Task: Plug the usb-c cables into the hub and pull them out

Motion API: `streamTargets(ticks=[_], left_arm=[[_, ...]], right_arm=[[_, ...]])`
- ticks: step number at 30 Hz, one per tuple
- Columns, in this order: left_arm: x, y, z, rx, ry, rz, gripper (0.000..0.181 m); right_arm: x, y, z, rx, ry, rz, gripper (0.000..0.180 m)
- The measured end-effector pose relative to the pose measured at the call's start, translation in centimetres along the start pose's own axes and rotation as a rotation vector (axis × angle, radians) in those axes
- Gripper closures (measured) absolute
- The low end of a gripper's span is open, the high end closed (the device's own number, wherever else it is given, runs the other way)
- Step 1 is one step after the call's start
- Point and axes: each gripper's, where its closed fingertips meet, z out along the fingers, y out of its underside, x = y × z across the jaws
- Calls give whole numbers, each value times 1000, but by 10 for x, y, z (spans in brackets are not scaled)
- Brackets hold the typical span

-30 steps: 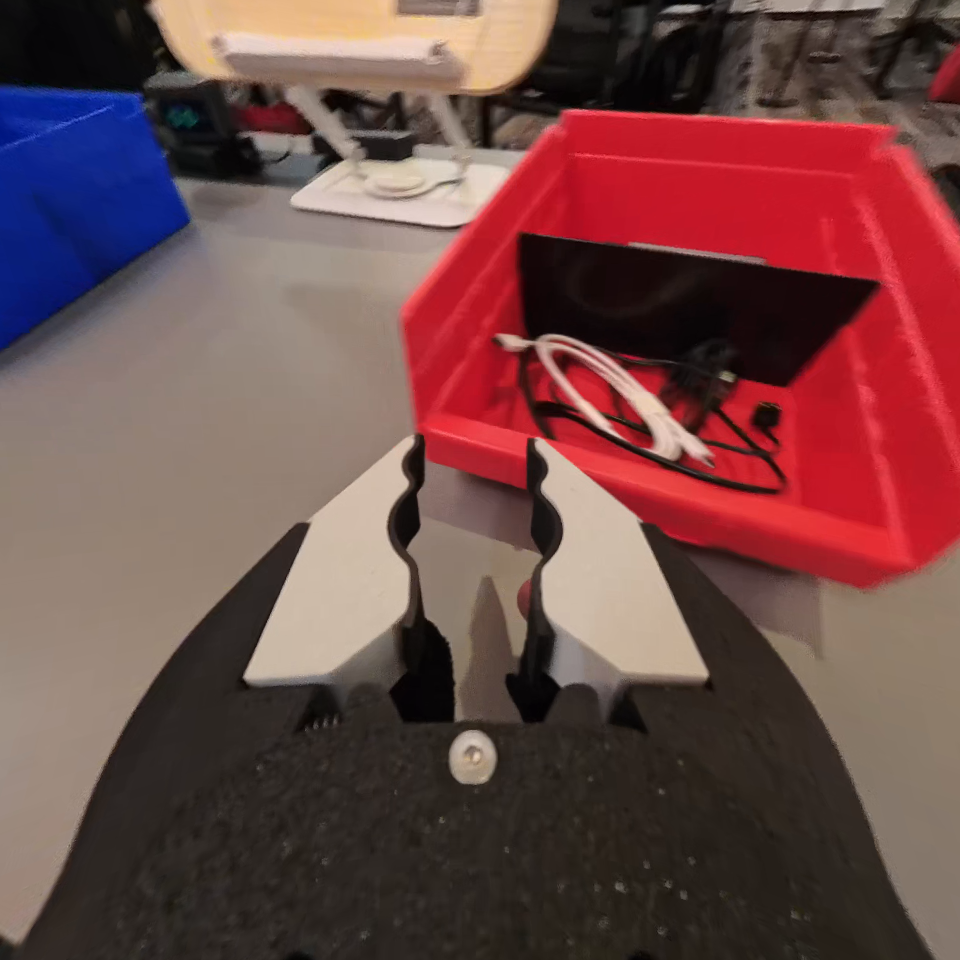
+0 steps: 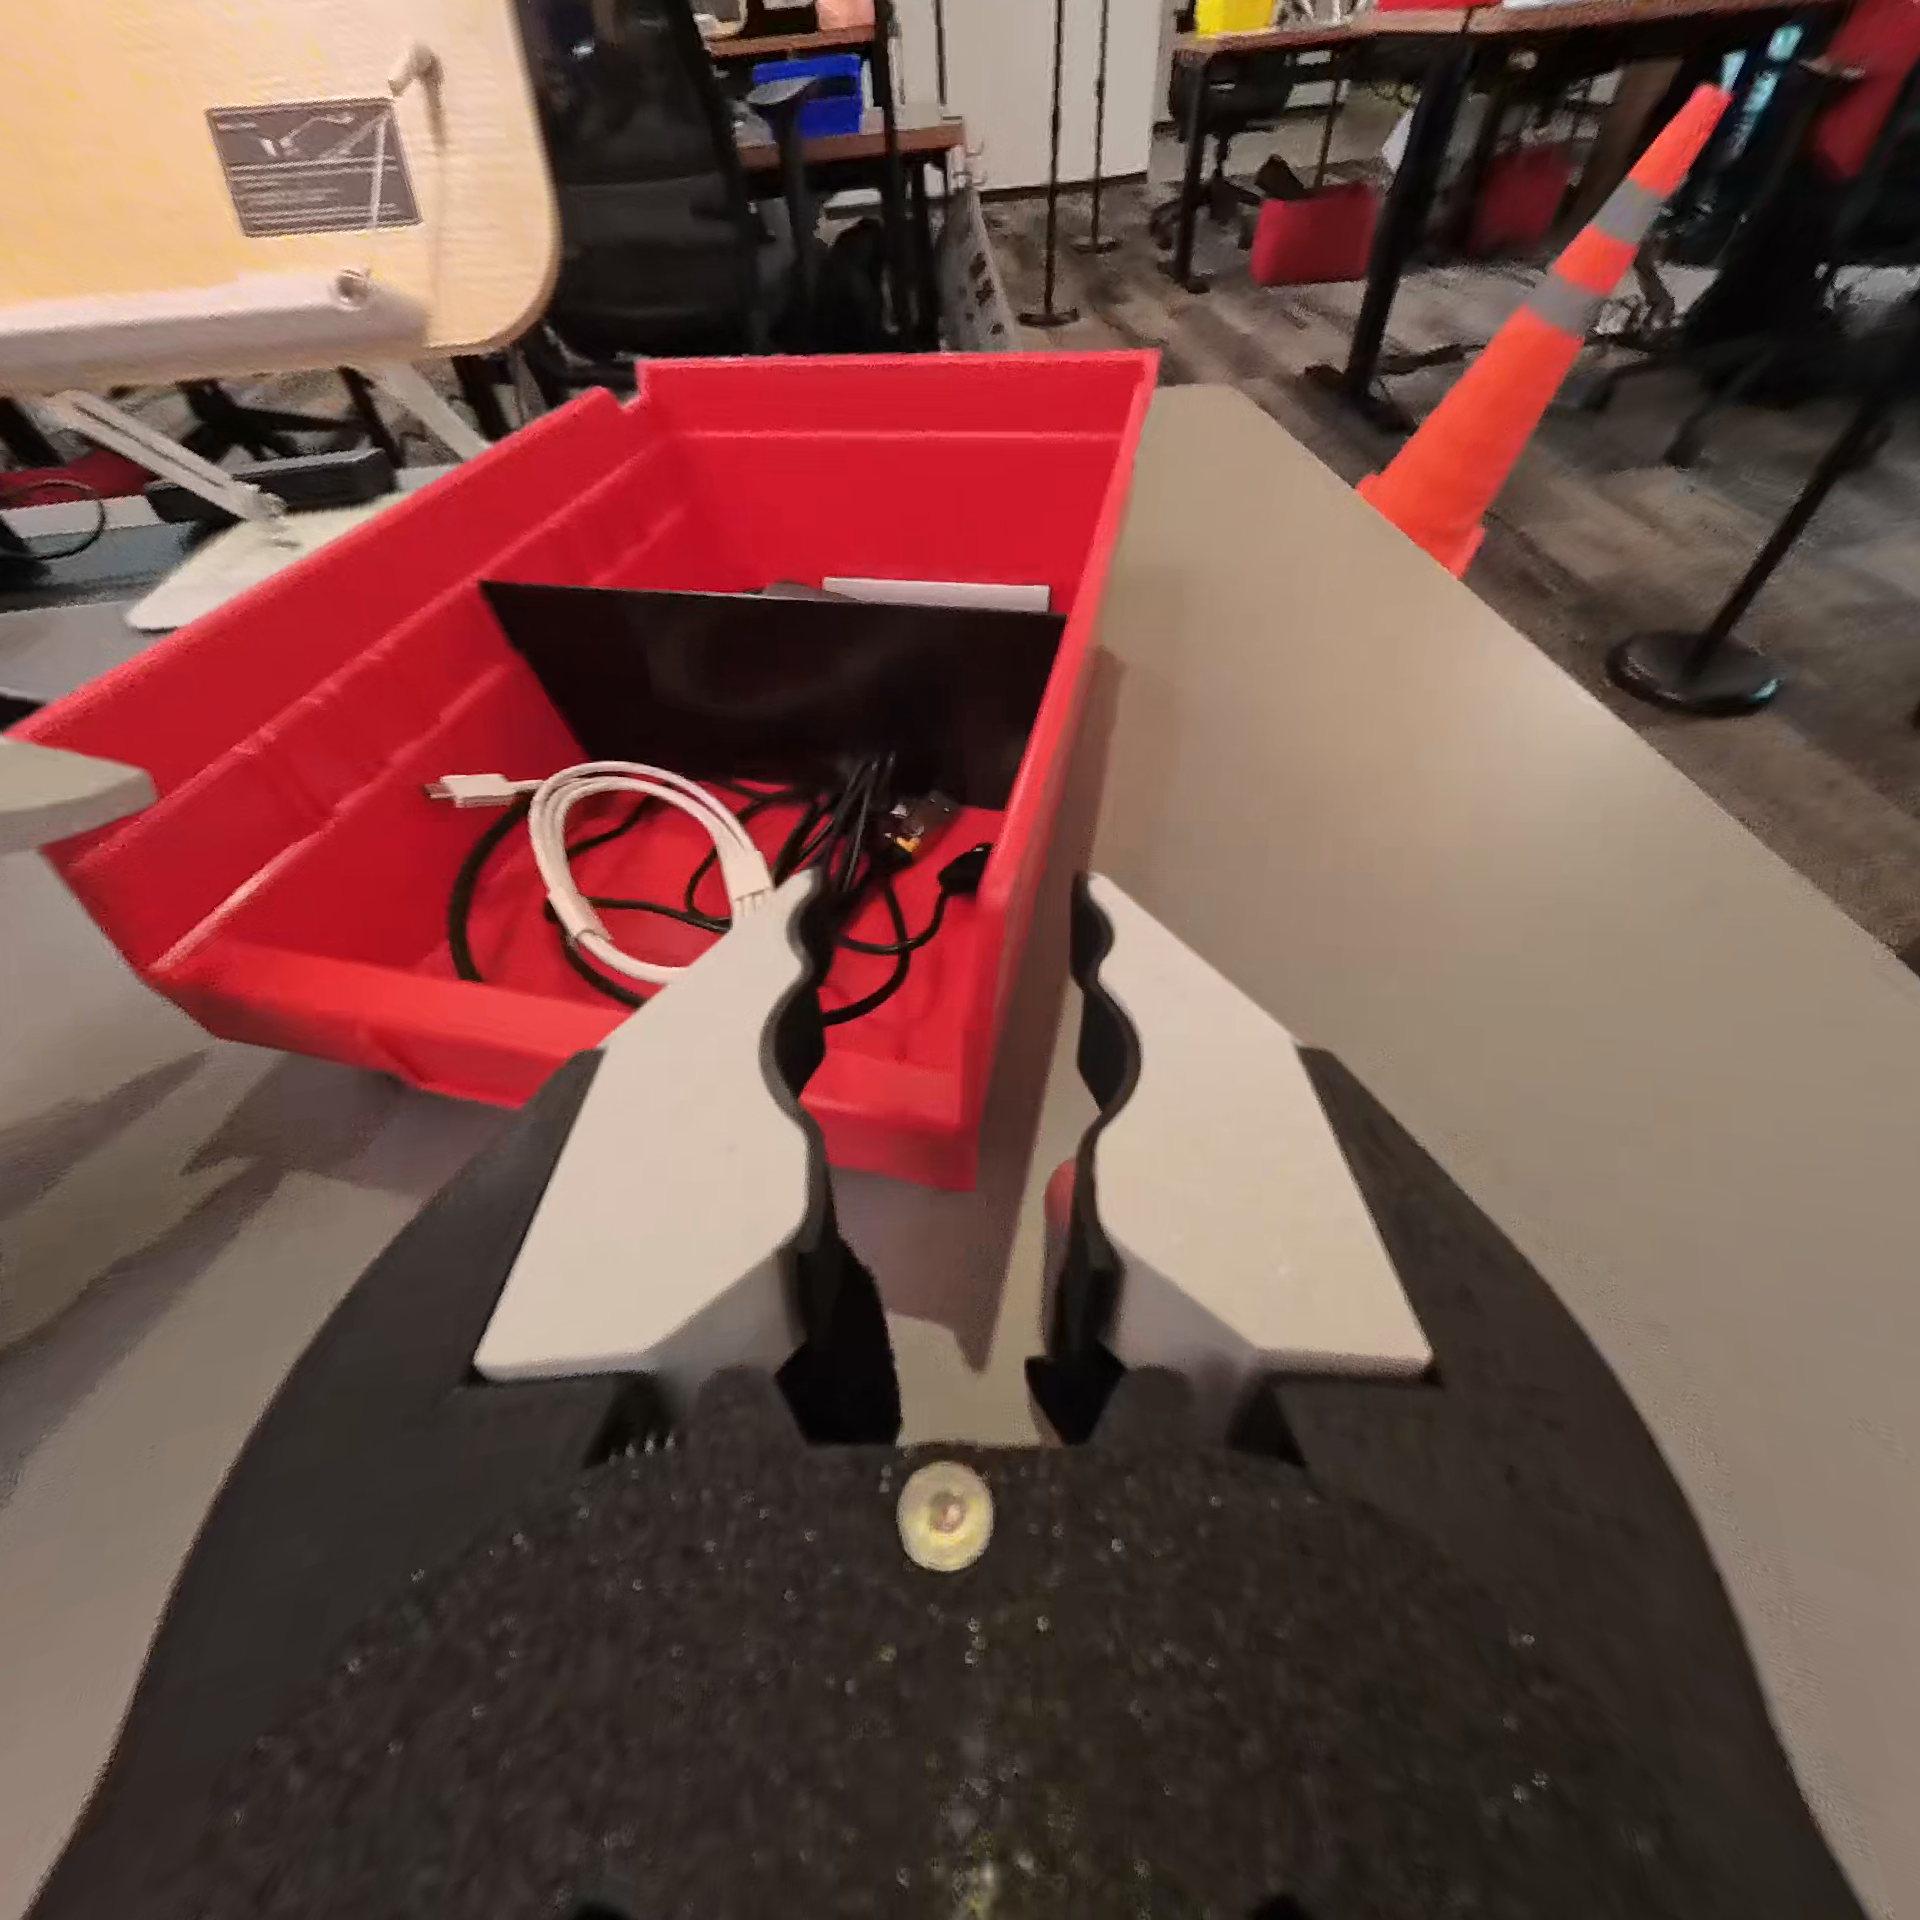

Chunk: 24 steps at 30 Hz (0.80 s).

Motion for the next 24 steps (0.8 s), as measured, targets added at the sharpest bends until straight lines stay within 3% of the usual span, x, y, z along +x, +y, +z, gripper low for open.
streamTargets(ticks=[4,6,10,15,24], left_arm=[[1,12,19,-70,-9,-13,170],[0,15,17,-72,-40,2,172],[-15,9,-4,-37,-172,103,176],[-52,7,-57,78,-306,77,176],[-138,57,-140,30,-535,-77,177]], right_arm=[[8,1,15,-7,67,-19,164],[9,2,19,-11,104,-19,175],[-9,-5,16,1,59,-4,176],[-61,-28,7,121,-14,-66,176],[-190,-9,29,58,-261,-128,175]])
